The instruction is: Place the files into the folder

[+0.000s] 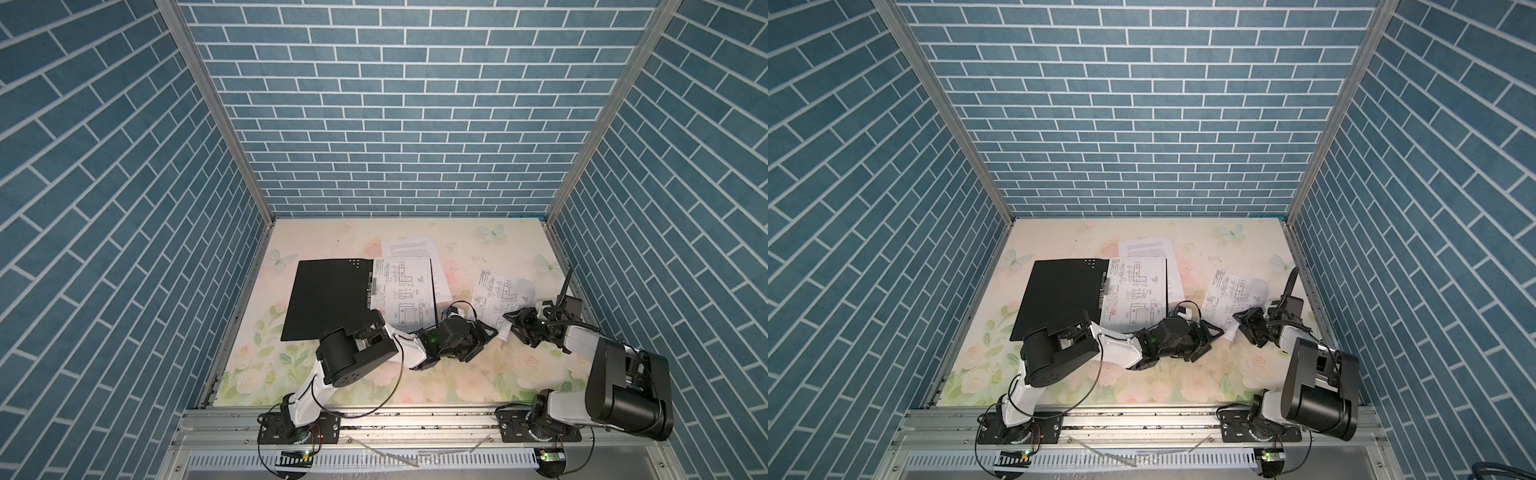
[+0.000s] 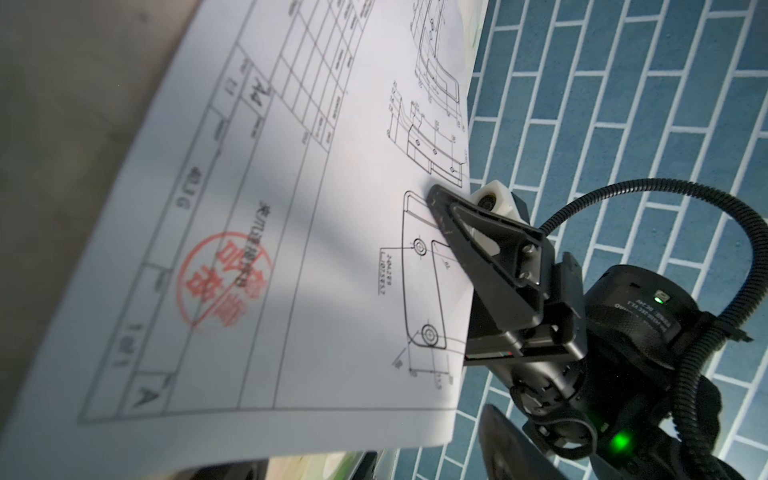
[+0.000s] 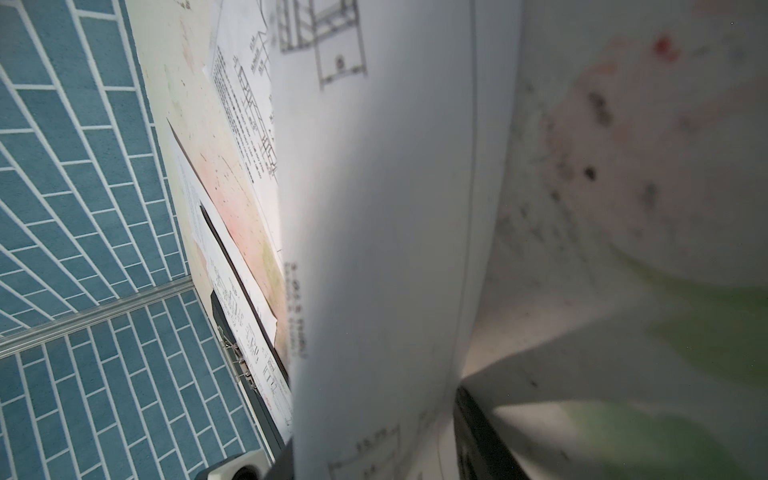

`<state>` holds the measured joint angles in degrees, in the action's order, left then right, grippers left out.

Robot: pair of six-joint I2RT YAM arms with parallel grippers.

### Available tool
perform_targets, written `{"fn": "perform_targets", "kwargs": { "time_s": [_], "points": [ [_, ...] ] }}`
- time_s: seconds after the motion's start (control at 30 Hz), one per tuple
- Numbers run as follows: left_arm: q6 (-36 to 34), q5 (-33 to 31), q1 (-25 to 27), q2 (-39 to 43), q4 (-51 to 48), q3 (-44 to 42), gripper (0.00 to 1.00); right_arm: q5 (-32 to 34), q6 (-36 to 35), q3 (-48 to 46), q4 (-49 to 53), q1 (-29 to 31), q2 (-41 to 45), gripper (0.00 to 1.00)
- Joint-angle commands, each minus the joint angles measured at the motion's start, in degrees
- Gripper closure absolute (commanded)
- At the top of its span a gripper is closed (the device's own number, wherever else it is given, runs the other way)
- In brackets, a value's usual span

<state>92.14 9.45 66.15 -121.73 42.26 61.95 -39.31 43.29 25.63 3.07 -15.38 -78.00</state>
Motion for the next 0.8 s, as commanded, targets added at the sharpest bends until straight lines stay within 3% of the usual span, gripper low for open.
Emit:
{"fn": "perform_targets", "kwargs": {
  "time_s": [0.0, 0.77],
  "points": [
    [-0.03, -1.90, 0.11, -1.39, -0.51, 1.30, 0.26, 1.18, 1.01, -1.81, 0.83, 0.30, 1.17, 0.53],
    [0.52, -5.38, -0.59, -1.36, 1.42, -0.15, 0.61, 1.37, 0.22, -2.50, 3.78, 0.27, 4.34, 0.52]
  ]
}}
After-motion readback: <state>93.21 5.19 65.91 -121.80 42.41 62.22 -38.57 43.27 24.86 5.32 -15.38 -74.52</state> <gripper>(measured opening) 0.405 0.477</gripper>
